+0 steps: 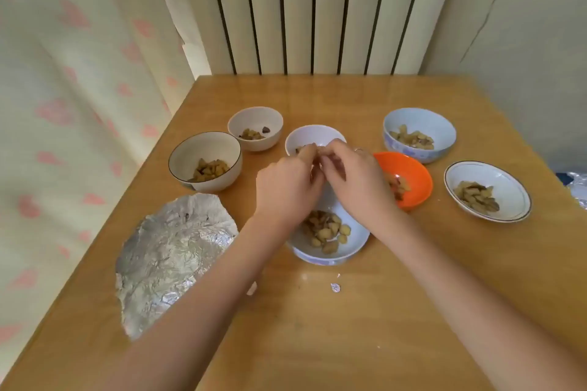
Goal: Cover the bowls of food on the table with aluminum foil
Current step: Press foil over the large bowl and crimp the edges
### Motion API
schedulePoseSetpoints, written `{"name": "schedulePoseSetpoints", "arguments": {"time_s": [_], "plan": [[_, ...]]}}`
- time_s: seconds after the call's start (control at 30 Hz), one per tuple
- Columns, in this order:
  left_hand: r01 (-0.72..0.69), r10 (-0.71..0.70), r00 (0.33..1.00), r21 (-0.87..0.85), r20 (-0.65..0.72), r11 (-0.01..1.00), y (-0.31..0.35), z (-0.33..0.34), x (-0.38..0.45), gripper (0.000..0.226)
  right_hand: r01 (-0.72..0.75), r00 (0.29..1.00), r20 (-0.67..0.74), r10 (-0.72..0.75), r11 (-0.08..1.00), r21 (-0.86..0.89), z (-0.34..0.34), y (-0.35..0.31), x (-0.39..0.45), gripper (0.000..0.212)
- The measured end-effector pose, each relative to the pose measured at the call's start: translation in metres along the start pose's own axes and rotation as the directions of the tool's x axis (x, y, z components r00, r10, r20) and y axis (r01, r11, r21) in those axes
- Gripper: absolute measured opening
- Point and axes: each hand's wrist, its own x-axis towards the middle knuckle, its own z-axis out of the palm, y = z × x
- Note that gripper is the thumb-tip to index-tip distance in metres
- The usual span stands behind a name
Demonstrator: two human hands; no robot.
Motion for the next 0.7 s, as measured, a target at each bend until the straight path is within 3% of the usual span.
{"name": "schedulePoseSetpoints", "arguments": {"time_s": [0.07,0.17,0.27,0.4,0.53,0.63,0.7], "plan": [[-0.017,0.002,0.991,-0.120,-0.131,0.993,-0.007,0.011,-0.014,0.016,0.025,0.999,-0.028,-0.021,0.989,0.145,0.008,0.007,-0.012,0.008],[-0.097,0.012,0.964,-0.311,-0.266,0.945,-0.009,0.017,-0.032,0.016,0.098,0.991,-0.115,-0.074,0.971,0.218,0.012,0.013,-0.033,0.013],[-0.123,-0.015,0.957,-0.452,-0.289,0.883,-0.013,0.019,-0.058,0.025,0.101,0.975,-0.217,-0.039,0.954,0.283,0.018,0.008,-0.061,0.022],[-0.065,-0.073,0.968,-0.517,-0.241,0.853,-0.014,0.024,-0.111,0.040,0.007,0.942,-0.312,0.122,0.925,0.381,0.024,-0.006,-0.095,0.036],[-0.078,-0.007,0.972,-0.354,-0.233,0.932,-0.021,0.011,-0.137,0.042,-0.102,0.937,-0.262,0.233,0.896,0.433,0.026,-0.013,-0.118,0.043],[0.018,-0.005,0.924,0.030,-0.382,0.999,-0.047,0.002,-0.155,0.050,-0.127,0.943,-0.212,0.258,0.864,0.487,0.022,-0.014,-0.125,0.042],[0.164,-0.129,0.963,0.135,-0.235,0.977,-0.064,0.001,-0.165,0.055,-0.136,0.949,-0.188,0.254,0.865,0.484,0.020,-0.015,-0.126,0.042]]}}
